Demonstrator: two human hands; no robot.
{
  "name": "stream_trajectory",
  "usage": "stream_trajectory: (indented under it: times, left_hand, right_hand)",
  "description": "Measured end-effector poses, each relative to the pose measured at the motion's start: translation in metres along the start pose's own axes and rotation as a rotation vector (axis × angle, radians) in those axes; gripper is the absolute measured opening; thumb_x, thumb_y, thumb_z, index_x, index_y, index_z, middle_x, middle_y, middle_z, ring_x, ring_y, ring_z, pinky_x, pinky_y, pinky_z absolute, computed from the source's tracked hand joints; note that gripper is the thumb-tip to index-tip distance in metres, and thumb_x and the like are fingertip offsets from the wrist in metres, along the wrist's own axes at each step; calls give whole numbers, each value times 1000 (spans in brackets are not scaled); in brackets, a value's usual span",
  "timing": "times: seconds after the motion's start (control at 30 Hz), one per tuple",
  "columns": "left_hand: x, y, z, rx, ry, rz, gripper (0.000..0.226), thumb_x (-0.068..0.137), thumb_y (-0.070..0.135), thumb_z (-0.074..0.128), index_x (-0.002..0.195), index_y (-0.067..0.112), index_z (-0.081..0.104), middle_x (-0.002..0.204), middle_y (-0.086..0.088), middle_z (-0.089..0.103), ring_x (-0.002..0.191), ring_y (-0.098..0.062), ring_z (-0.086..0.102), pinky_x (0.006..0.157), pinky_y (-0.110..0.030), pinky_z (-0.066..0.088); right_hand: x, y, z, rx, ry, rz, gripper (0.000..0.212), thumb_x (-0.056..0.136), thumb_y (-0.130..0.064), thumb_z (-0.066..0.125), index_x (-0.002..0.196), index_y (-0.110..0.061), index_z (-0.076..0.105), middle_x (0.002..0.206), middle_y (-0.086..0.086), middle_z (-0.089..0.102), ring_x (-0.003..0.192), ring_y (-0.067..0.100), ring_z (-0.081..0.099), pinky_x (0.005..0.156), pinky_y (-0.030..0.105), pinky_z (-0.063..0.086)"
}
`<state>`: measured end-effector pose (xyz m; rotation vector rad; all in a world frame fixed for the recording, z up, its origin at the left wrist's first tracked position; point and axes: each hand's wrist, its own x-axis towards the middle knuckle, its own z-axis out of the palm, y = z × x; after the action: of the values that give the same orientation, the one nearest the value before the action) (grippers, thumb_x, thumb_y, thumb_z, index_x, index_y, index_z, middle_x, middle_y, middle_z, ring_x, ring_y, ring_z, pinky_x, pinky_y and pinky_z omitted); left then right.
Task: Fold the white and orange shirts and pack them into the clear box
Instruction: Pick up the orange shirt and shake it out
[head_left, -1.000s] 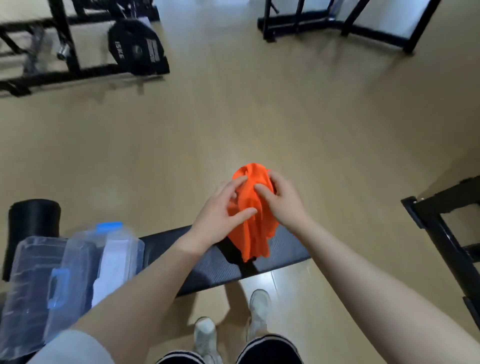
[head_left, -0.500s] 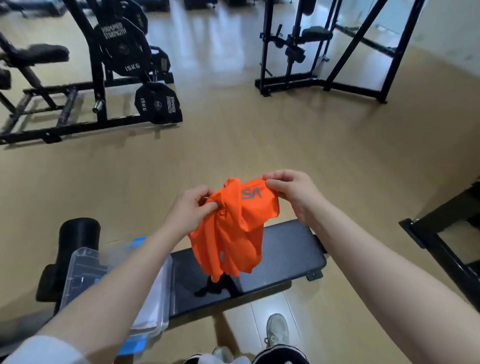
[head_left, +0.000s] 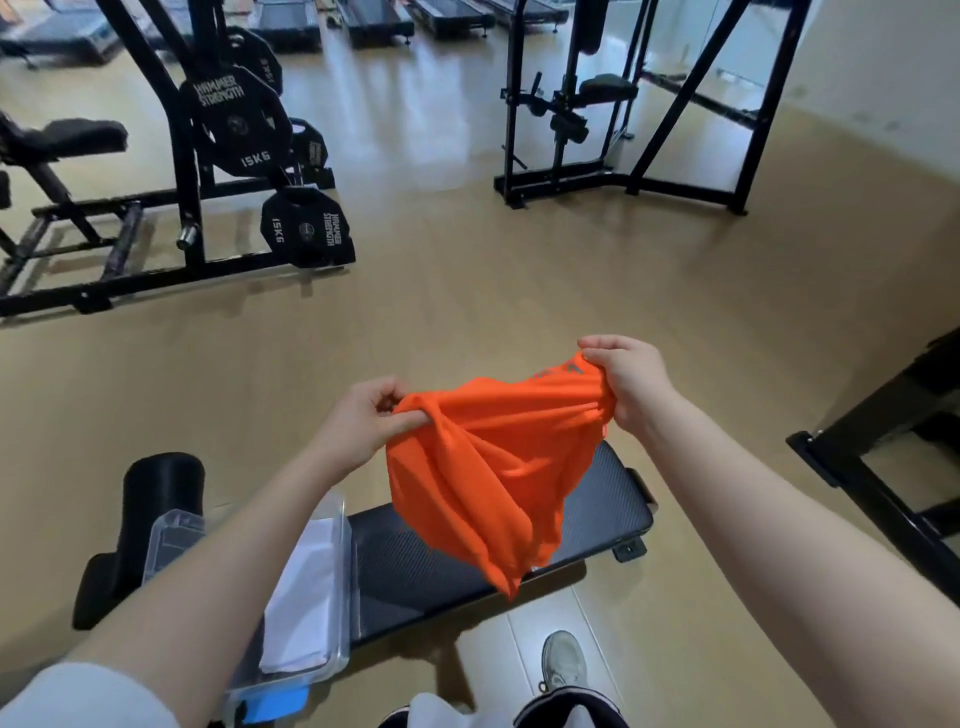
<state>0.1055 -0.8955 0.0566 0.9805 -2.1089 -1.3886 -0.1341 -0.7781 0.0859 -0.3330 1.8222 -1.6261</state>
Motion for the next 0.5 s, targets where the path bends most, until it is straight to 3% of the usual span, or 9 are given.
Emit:
stream_trajectory:
  times: [0.1, 0.2, 0.37, 0.43, 0.5]
  left_hand:
    - [3, 0, -7, -117, 126, -33, 25, 85, 3, 62, 65, 15, 52, 52, 7, 47, 42, 4, 41, 46, -11, 32]
    - [11, 4, -12, -302, 311, -81, 28, 94, 14, 51, 66, 19, 52, 48, 13, 49, 46, 3, 40, 52, -19, 32]
    - [23, 33, -5, -555, 349, -128, 27, 98, 26, 43, 75, 19, 55, 68, 3, 57, 64, -8, 50, 67, -25, 44]
    - [27, 42, -3, -634, 330, -127, 26, 99, 25, 41, 79, 18, 57, 70, 4, 62, 67, -7, 56, 75, -26, 48]
    - [34, 42, -5, -637, 368, -138, 27, 99, 24, 41, 77, 19, 57, 63, 9, 62, 63, -6, 55, 72, -28, 47]
  right_hand:
    - [0, -6, -11, -150, -67, -30, 23, 81, 3, 59, 73, -18, 63, 68, 1, 59, 48, 4, 52, 45, 13, 41]
    - [-5, -17, -12, -244, -192, -42, 17, 84, -1, 59, 82, -17, 65, 72, 0, 60, 53, 4, 50, 56, 15, 41]
    - [-23, -40, 1, 39, -422, -39, 38, 87, 0, 56, 123, -9, 54, 92, 0, 62, 64, 6, 62, 62, 16, 51]
    - [-29, -45, 6, 162, -515, -35, 50, 82, 1, 57, 130, -14, 49, 105, -2, 62, 75, 11, 65, 72, 24, 52]
    - [-35, -49, 12, 252, -591, -44, 62, 75, 1, 58, 134, -15, 45, 112, -3, 60, 75, 12, 66, 80, 36, 52]
